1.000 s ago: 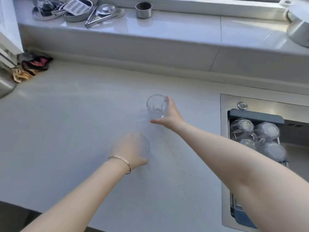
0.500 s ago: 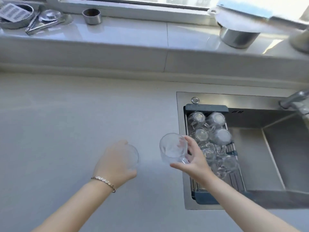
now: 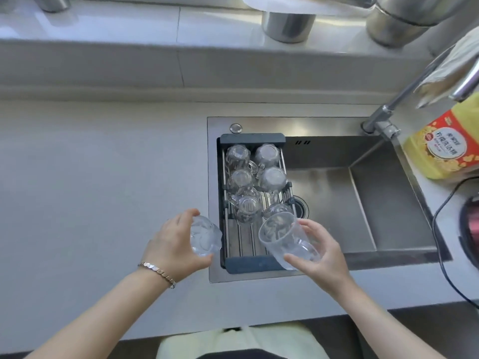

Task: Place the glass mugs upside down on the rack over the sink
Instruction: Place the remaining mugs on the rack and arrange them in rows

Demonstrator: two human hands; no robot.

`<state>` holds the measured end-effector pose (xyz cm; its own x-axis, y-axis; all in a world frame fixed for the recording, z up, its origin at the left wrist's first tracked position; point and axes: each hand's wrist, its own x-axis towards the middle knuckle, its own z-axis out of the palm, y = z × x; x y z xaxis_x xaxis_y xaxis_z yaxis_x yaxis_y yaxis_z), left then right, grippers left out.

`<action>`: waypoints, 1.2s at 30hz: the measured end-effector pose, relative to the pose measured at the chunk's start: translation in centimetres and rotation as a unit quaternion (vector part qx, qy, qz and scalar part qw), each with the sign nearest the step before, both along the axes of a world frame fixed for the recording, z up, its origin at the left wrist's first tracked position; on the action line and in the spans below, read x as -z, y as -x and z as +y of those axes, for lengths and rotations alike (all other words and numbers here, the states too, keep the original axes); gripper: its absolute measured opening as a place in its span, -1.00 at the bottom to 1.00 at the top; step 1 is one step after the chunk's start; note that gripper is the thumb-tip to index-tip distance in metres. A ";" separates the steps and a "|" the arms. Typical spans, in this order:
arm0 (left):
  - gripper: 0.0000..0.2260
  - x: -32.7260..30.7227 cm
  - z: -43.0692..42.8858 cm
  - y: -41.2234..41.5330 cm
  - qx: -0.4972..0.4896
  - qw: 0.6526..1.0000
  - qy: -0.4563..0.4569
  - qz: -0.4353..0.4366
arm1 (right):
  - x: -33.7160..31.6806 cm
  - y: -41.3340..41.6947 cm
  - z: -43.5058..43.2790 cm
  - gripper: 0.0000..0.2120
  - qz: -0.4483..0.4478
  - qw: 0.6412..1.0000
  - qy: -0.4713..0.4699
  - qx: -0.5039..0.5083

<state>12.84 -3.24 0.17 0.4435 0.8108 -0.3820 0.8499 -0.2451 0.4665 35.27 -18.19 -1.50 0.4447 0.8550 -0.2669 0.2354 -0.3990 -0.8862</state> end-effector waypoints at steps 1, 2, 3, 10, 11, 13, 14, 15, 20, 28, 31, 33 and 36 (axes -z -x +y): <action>-0.33 0.0 -0.4 -0.2 -0.005 1.000 0.001 0.003 | 0.0 -0.4 0.1 -0.43 -0.019 1.000 -0.003 -0.012; -0.33 0.1 -0.7 -0.3 -0.009 1.000 0.002 0.005 | 0.0 -0.7 0.3 -0.45 -0.039 0.999 -0.004 -0.031; -0.32 0.0 -1.0 -0.4 -0.012 1.000 0.002 0.006 | 0.0 -1.0 0.7 -0.45 -0.060 0.997 0.003 -0.058; -0.31 -0.4 -1.5 0.7 -0.064 0.998 -0.013 0.016 | 0.9 0.3 6.3 -0.48 -0.262 0.914 0.150 -0.272; -0.31 -0.5 -1.5 0.9 -0.070 0.997 -0.016 0.016 | 1.4 0.8 6.9 -0.49 -0.299 0.895 0.158 -0.292; -0.32 -0.6 -1.4 1.2 -0.079 0.997 -0.022 0.016 | 2.5 1.9 7.8 -0.47 -0.349 0.863 0.174 -0.322; -0.32 -0.7 -1.3 1.3 -0.083 0.996 -0.022 0.016 | 3.2 2.4 8.2 -0.47 -0.367 0.849 0.184 -0.331; -0.32 -0.7 -1.2 1.4 -0.086 0.996 -0.022 0.015 | 3.8 2.9 8.4 -0.46 -0.383 0.837 0.195 -0.339; -0.30 -0.5 -0.9 1.9 -0.099 0.995 -0.022 0.006 | 6.1 4.6 8.4 -0.50 -0.377 0.840 0.246 -0.302; -0.29 -0.1 -1.2 1.5 -0.086 0.996 -0.005 0.012 | 6.6 3.8 8.1 -0.42 -0.305 0.882 0.305 -0.190; -0.29 0.1 -1.1 1.2 -0.084 0.996 -0.001 0.012 | 6.3 4.2 7.9 -0.50 -0.168 0.943 0.242 -0.157; -0.29 0.1 -1.0 0.8 -0.081 0.997 0.002 0.013 | 5.9 4.7 7.8 -0.59 -0.123 0.957 0.206 -0.165; -0.29 0.1 -0.9 0.2 -0.074 0.997 -0.001 0.008 | 5.6 4.2 7.7 -0.61 -0.130 0.954 0.196 -0.188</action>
<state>12.60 -4.11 0.07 0.3127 0.8679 -0.3859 0.8843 -0.1178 0.4518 31.12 -10.48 -7.09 0.2210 0.8247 -0.5206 0.6188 -0.5312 -0.5788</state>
